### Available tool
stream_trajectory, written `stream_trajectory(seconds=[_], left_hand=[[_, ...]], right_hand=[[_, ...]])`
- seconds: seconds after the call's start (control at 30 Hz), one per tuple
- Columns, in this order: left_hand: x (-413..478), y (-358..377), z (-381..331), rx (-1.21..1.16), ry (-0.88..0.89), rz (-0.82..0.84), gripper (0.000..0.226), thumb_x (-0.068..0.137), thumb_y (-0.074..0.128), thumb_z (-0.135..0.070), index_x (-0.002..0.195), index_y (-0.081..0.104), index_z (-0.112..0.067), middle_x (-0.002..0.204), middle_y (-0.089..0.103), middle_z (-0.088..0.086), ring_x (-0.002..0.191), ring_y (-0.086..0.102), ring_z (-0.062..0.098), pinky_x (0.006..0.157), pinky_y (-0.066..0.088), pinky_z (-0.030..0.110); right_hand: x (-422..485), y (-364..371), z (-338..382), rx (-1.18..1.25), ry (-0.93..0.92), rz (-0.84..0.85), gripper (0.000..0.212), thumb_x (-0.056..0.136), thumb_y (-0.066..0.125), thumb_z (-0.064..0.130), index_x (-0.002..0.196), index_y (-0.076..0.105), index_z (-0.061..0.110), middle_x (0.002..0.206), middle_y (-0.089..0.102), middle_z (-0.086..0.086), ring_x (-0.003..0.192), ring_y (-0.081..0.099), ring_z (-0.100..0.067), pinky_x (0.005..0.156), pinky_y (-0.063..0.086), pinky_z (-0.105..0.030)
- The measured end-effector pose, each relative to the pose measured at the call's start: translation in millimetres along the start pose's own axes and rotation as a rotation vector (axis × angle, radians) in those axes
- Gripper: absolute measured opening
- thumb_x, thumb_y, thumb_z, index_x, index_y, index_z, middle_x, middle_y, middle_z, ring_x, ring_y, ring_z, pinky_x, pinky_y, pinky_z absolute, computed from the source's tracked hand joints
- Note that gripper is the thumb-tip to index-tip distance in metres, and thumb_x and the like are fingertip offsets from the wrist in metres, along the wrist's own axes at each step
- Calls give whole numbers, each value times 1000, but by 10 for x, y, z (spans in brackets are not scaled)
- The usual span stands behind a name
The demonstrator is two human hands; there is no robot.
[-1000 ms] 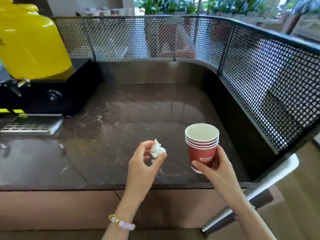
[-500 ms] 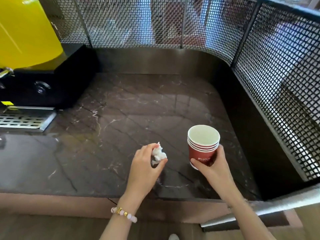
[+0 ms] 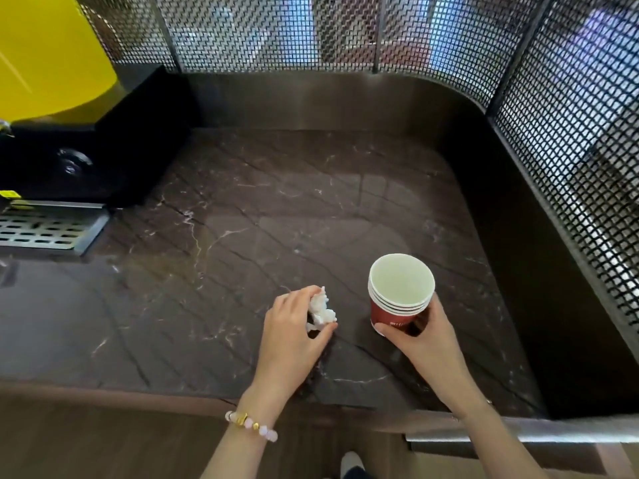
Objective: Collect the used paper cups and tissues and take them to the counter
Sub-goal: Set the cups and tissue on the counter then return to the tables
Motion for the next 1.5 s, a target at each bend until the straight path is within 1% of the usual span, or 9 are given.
stream_trajectory(seconds=[0.2, 0.4, 0.67, 0.83, 0.97, 1.13, 1.3, 1.37, 1.5], left_hand=[[-4, 74, 47, 13, 2, 37, 53, 76, 75, -29, 124, 54, -21, 119, 57, -11, 115, 45, 13, 96, 35, 27], [-24, 86, 55, 26, 7, 41, 57, 75, 77, -29, 126, 53, -22, 120, 57, -12, 117, 42, 11, 95, 27, 20], [-56, 98, 37, 42, 23, 74, 62, 75, 76, -30, 131, 49, -21, 124, 54, -9, 125, 39, 14, 103, 23, 22], [-74, 90, 7, 63, 24, 92, 66, 76, 74, -35, 134, 45, -22, 131, 51, -9, 132, 34, 15, 108, 22, 28], [-97, 44, -59, 73, 36, 89, 68, 76, 74, -37, 135, 44, -22, 133, 50, -8, 133, 33, 16, 110, 25, 31], [-129, -130, -233, 107, 71, 35, 68, 78, 71, -40, 136, 43, -19, 134, 50, -5, 132, 37, 18, 110, 26, 34], [-227, -411, -512, 187, 156, -87, 52, 85, 64, -37, 130, 51, -14, 126, 58, 2, 124, 48, 23, 106, 31, 37], [-275, -506, -613, 219, 183, -122, 48, 85, 64, -34, 127, 54, -12, 123, 60, 4, 121, 51, 26, 104, 35, 40], [-374, -681, -773, 298, 245, -192, 45, 83, 67, -32, 122, 58, -10, 116, 64, 6, 114, 57, 29, 99, 41, 45]], right_hand=[[7, -3, -6, 45, -22, 12, 73, 66, 86, 15, 113, 43, 50, 118, 54, 30, 110, 49, 16, 82, 39, 3], [6, 0, -33, 33, -45, 6, 74, 65, 86, 13, 111, 43, 52, 111, 55, 39, 108, 50, 18, 83, 39, 2], [-14, -6, -28, 26, -52, 39, 78, 64, 86, 12, 113, 42, 53, 115, 55, 36, 112, 51, 12, 86, 40, -1], [-53, -27, 37, 37, -42, 99, 85, 65, 85, 8, 119, 37, 52, 124, 49, 30, 114, 46, 18, 84, 39, 2], [-128, -103, 133, 19, -63, 111, 93, 68, 84, 8, 136, 32, 43, 137, 45, 20, 127, 43, 2, 99, 40, -14], [-228, -278, 269, -112, -128, 58, 99, 68, 84, 26, 144, 22, 41, 140, 35, 29, 131, 32, 7, 100, 27, -11], [-404, -447, 580, -368, -277, -89, 82, 70, 65, 58, 141, 26, 44, 134, 33, 31, 124, 30, 13, 93, 23, -3], [-484, -492, 700, -438, -321, -141, 79, 70, 51, 68, 141, 27, 42, 135, 37, 28, 122, 32, 11, 96, 28, -12], [-654, -558, 929, -562, -426, -235, 71, 77, 42, 66, 141, 31, 36, 141, 43, 14, 128, 40, -3, 98, 35, -23]])
Point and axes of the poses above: each hand's wrist, its own x-axis towards the middle knuckle, its own y-axis out of the palm, z = x × y, the point moved 7 cm from there along x, towards the middle knuckle
